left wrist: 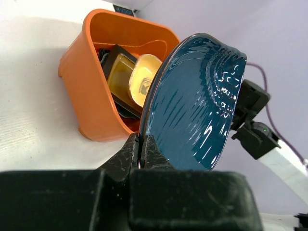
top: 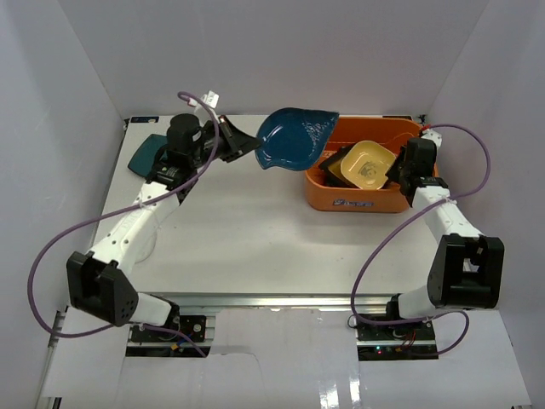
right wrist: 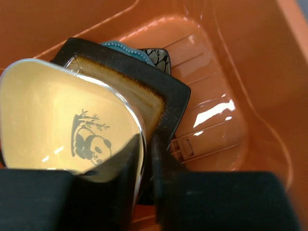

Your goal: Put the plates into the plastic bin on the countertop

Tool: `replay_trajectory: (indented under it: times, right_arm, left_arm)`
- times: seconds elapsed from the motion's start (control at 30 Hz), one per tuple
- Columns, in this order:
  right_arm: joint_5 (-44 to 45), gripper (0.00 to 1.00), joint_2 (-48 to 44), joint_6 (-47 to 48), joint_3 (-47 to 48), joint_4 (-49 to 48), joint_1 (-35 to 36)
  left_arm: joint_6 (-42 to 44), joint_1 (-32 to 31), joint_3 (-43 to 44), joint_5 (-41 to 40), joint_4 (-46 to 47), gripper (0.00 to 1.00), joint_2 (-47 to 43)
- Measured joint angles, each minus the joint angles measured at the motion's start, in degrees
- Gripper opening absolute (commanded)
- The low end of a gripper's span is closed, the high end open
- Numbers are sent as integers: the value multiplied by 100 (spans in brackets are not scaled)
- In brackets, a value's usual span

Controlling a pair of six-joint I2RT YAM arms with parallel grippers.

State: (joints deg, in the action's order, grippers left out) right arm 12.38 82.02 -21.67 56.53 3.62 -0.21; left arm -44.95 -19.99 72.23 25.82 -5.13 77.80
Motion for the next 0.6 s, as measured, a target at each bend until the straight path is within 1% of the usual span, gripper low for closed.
replay_trajectory:
  times: [0.03, 0.07, 0.1, 0.13, 0.17, 0.2, 0.27, 0.4, 0.43, 0.47, 0.57, 0.6]
  right_arm:
    - [-70, 44, 68, -22, 28, 22, -31]
    - [-122, 63, 109, -57, 48, 26, -55]
    - [-192, 68, 140, -98, 72, 39, -76]
    - [-262, 74, 160, -98, 98, 46, -109]
    - [-354, 82, 162, -129, 116, 50, -142]
    - [-439, 87, 157, -184, 136, 55, -177]
    - [-693, 87, 103, -271, 173, 61, -323]
    - [-1224, 79, -387, -638, 186, 116, -863]
    - [-1285, 77, -640, -745, 184, 127, -1023]
    - [-1300, 72, -955, -839, 181, 118, -1182]
    - [-1196, 62, -1991, -1062, 168, 44, -1443]
    - [-1172, 61, -2343, -1106, 153, -4, -1447]
  left_arm:
    - [61, -166, 98, -109, -17, 0, 166]
    - [109, -289, 210, -212, -35, 0, 334]
    - [151, -398, 319, -295, -42, 0, 505]
    - [192, -527, 455, -387, -50, 0, 697]
    - [232, -647, 601, -468, -55, 0, 901]
    - [264, -763, 743, -553, -52, 0, 1106]
    - [330, -964, 1001, -684, -92, 0, 1467]
    - [437, -1298, 1681, -916, -234, 0, 2334]
    - [457, -1373, 1921, -970, -315, 0, 2592]
    - [479, -1438, 2153, -1019, -365, 0, 2839]
    - [522, -1626, 2975, -1169, -614, 0, 3630]
    - [546, -1681, 3314, -1211, -688, 0, 3923]
